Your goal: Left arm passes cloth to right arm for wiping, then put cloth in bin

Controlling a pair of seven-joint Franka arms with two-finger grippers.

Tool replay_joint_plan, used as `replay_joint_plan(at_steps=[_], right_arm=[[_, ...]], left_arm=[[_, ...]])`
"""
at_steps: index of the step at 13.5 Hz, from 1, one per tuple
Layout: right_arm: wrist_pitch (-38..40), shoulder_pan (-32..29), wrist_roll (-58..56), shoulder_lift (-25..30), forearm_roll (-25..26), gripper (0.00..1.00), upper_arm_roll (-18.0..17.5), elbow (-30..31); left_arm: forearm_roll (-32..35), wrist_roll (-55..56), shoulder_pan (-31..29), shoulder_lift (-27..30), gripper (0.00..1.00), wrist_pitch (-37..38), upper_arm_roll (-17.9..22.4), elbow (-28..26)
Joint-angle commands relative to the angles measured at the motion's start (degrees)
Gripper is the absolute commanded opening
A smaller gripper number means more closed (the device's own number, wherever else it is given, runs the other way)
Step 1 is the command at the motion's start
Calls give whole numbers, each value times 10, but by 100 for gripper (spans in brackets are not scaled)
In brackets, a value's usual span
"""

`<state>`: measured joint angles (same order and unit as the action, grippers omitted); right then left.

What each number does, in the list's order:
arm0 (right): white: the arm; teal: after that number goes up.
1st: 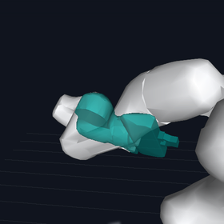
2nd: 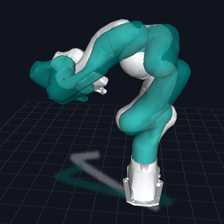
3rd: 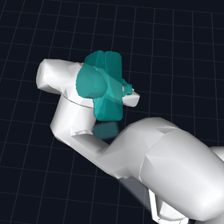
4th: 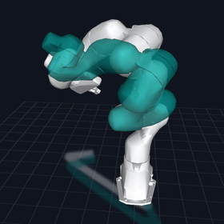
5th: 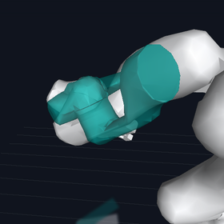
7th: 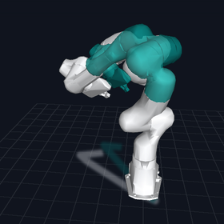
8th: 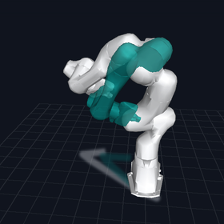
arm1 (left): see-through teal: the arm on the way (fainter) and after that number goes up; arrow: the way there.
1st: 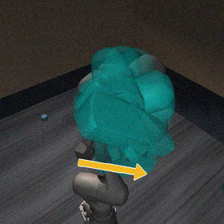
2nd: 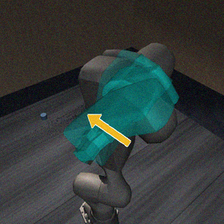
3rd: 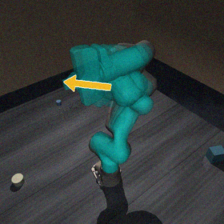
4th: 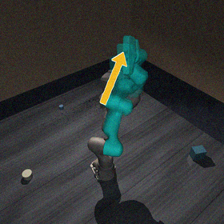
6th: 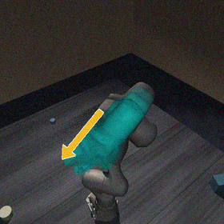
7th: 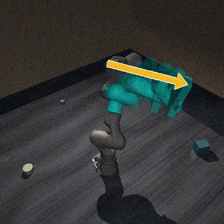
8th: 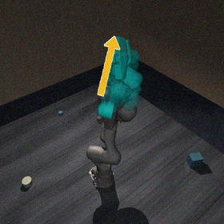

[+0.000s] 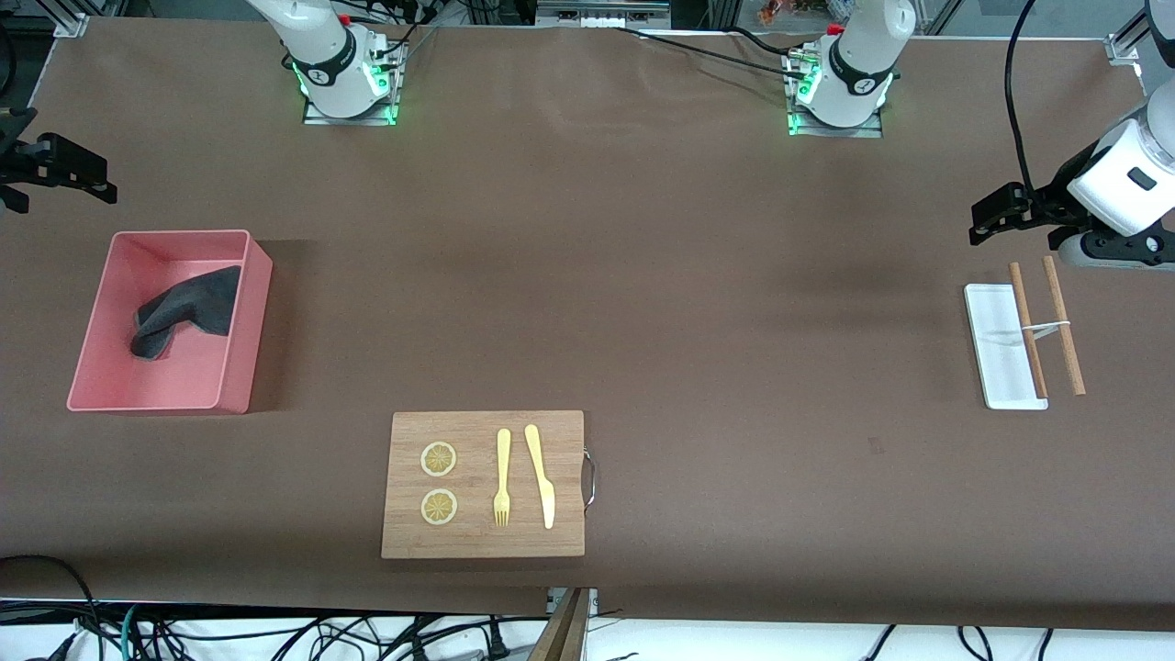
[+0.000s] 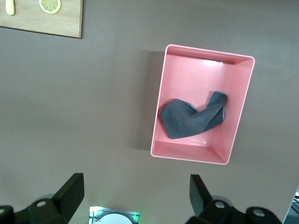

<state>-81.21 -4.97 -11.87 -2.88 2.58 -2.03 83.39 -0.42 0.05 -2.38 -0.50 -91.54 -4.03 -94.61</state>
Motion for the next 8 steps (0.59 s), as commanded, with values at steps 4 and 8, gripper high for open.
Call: replay_joint_plan(at_steps=[4,8], right_arm=[[18,-3,33,8,-1,100,-6,-1],[26,-2,75,-2,-1,100,-5,-4]], left_arm=[[-9,-1,-3,3,100,7,-2,2],[-9,-1,-3,3,100,7,-2,2]])
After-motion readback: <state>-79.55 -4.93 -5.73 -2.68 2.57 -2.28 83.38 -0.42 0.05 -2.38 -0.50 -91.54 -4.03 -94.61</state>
